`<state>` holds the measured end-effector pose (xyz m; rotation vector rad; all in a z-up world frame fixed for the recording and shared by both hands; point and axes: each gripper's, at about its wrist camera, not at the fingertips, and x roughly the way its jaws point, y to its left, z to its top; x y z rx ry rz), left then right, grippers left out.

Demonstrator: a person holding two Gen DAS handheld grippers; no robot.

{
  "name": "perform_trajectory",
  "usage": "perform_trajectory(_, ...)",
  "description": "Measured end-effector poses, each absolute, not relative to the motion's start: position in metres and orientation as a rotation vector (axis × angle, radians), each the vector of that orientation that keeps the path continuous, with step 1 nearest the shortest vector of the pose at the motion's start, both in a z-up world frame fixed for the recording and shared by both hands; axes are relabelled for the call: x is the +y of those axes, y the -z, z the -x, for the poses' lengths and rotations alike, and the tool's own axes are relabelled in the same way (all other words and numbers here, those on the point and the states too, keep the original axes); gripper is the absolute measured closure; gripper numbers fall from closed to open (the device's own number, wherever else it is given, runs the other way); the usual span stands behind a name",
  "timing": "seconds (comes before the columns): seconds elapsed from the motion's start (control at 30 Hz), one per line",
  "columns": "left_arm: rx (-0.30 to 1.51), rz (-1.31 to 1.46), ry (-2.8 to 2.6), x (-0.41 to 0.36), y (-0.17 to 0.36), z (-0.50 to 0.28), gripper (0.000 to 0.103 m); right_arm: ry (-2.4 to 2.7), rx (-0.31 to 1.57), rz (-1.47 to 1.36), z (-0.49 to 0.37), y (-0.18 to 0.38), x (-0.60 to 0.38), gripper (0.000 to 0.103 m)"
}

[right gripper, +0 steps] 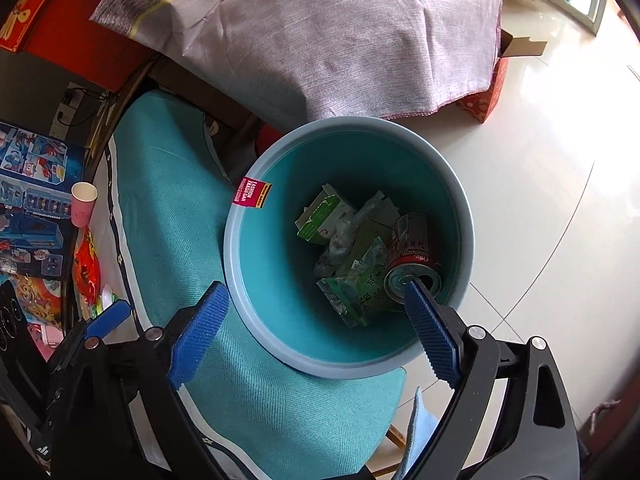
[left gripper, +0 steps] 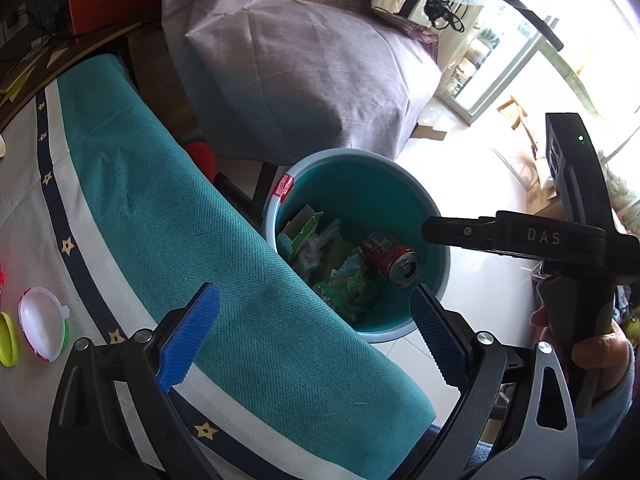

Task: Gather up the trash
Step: 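Move both tools back over the table toward the egg and plastic lid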

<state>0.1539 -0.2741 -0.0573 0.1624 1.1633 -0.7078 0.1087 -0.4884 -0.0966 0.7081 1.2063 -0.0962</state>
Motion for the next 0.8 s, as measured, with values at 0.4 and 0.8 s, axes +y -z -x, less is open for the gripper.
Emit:
perform_trajectory(0.4, 1.128, -0.101, 0.69, -0.23, 0.045, -0.145, 0.007, 0.094, 1.202, -0.647, -0.103, 0.073, -0.46, 0.016)
perform_trajectory(0.8, 1.111, -0.001, 0.572, -0.145, 0.042, -0.145, 0.007, -0.022, 1.255, -0.507, -0.133, 0.06, -0.372, 0.016)
